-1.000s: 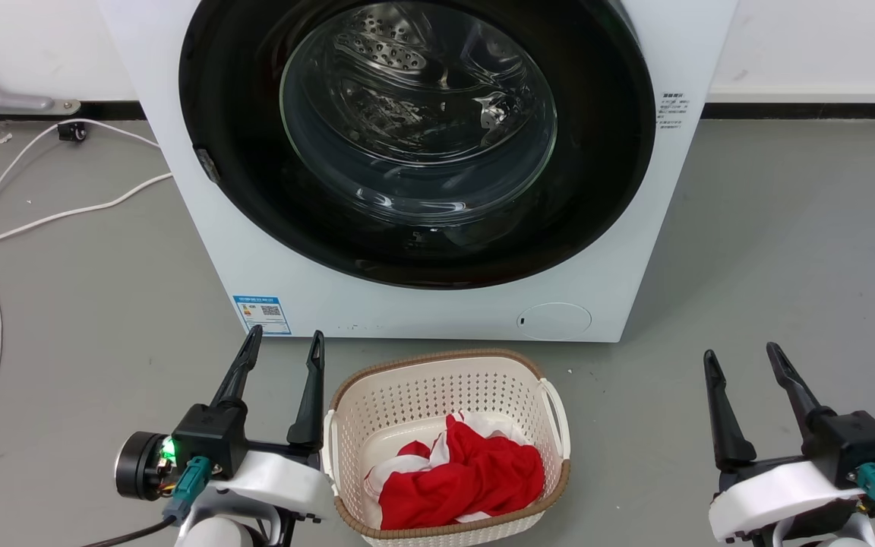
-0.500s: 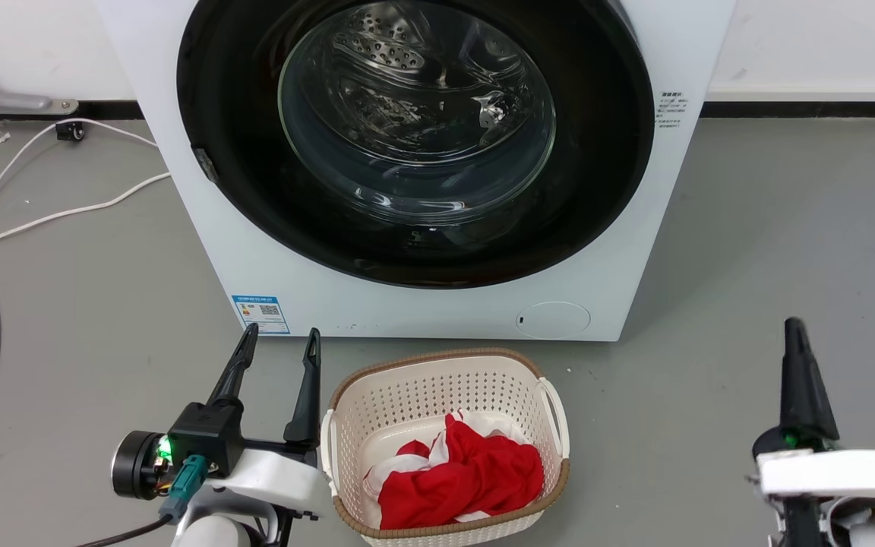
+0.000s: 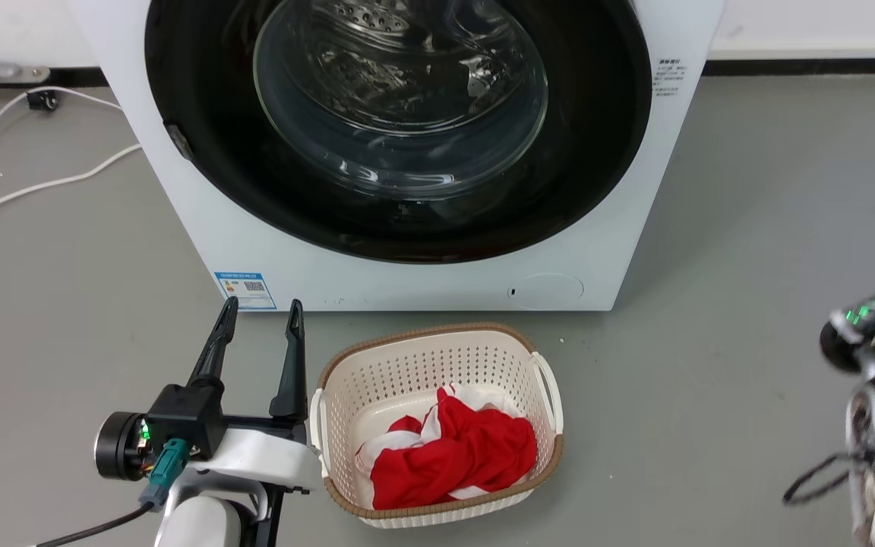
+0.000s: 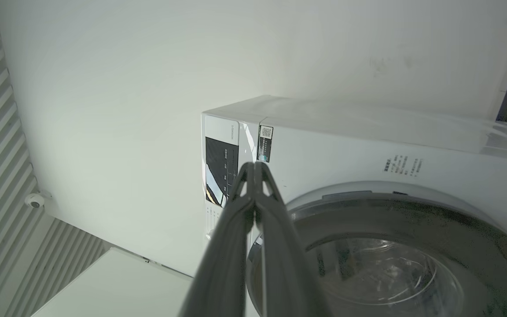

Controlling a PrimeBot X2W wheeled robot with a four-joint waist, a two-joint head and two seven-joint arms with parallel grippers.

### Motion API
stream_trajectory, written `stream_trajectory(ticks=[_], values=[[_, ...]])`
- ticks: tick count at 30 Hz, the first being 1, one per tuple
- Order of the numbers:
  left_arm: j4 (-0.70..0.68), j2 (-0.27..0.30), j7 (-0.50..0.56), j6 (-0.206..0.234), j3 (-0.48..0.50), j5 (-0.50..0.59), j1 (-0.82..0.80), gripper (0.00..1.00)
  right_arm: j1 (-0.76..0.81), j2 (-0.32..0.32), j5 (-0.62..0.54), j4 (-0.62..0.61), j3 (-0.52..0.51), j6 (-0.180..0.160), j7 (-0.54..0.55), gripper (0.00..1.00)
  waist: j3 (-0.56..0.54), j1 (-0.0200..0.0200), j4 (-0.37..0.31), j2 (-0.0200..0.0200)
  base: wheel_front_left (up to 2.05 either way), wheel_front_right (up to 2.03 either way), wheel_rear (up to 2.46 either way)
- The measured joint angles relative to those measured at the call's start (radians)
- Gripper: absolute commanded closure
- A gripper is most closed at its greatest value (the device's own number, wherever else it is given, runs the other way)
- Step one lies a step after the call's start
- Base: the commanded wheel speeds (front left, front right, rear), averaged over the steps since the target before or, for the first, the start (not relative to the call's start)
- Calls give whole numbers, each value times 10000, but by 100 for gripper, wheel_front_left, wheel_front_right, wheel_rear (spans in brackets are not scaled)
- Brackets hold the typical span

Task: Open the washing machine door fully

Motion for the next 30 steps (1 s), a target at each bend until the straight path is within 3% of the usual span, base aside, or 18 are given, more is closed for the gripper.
stream_trajectory(ticks=[8, 17, 22, 30], values=[[-171, -12, 0, -4, -12, -4, -404, 0, -3579, -1396, 441, 2978, 276, 0, 1212, 100, 629, 0, 49, 0, 0, 0, 0], [-431, -13, 0, -17, -159, 2, -974, 0, -7792, -2899, -554, 6636, 1687, 0, 3064, 100, 1467, 1, 294, 0, 0, 0, 0], [-541, -15, 0, -17, -211, 8, -1174, 0, -9828, -3037, -1417, 8395, 2648, 0, 4307, 100, 1908, 1, 425, 0, 0, 0, 0], [-694, -15, 0, -63, -226, 84, -1452, 0, -11931, -2642, -2917, 10611, 3952, 0, 5697, 100, 2528, 1, 591, 0, 0, 0, 0]])
